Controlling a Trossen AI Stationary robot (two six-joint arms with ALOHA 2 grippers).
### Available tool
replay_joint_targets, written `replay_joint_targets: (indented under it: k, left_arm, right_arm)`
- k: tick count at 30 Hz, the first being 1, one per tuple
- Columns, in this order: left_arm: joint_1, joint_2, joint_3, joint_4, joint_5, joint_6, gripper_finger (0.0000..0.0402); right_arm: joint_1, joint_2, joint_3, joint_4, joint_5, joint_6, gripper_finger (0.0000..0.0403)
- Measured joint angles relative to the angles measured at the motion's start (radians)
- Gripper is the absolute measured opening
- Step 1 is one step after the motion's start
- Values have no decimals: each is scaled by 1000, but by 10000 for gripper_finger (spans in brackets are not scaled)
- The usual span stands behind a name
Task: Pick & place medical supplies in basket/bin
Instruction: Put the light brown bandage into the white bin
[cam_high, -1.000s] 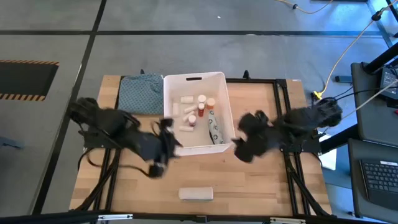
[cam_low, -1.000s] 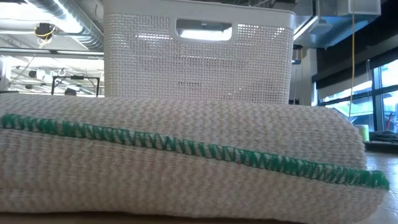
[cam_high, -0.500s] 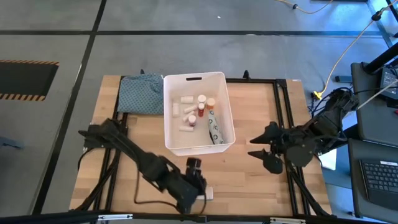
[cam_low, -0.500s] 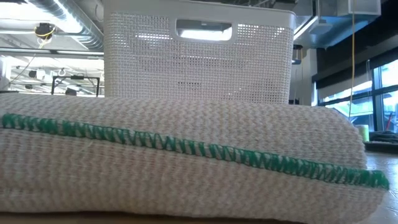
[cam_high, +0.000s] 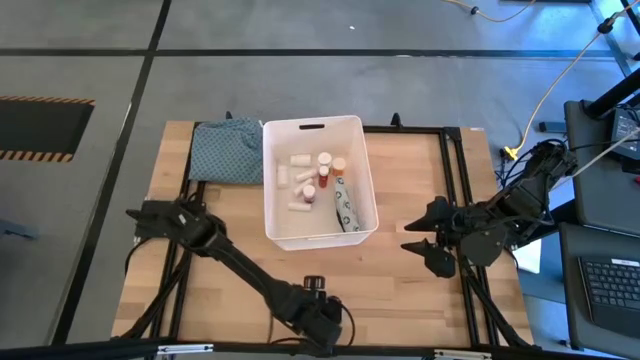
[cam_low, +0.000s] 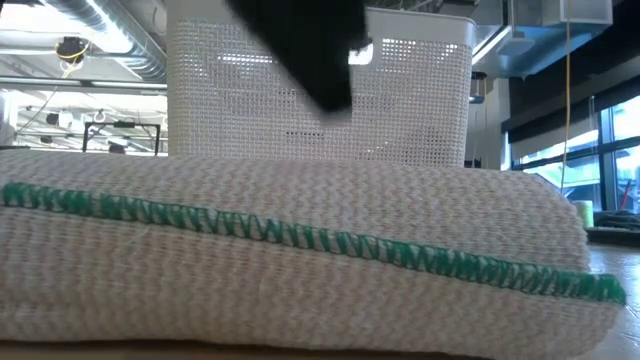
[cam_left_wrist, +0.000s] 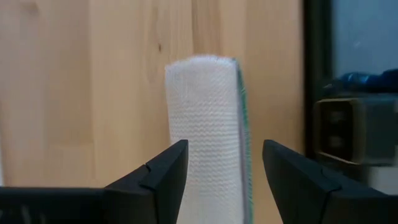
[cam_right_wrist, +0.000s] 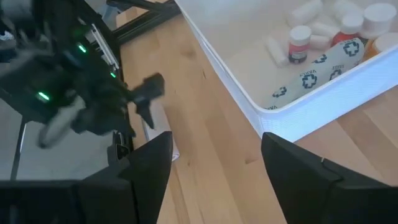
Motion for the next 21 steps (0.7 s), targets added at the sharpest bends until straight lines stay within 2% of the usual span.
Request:
replay_joint_targets:
  k: [5, 12, 21]
  left_arm:
    - [7, 77, 0, -11, 35, -2, 201]
    - [18, 110, 2, -11, 67, -3, 198]
    - [41, 73, -2, -33, 160, -10, 133]
  right_arm:
    - [0, 0, 0, 0, -2, -2, 248]
    - [0, 0, 0, 0, -19, -3, 248]
    - [0, 0, 0, -1, -19, -4, 248]
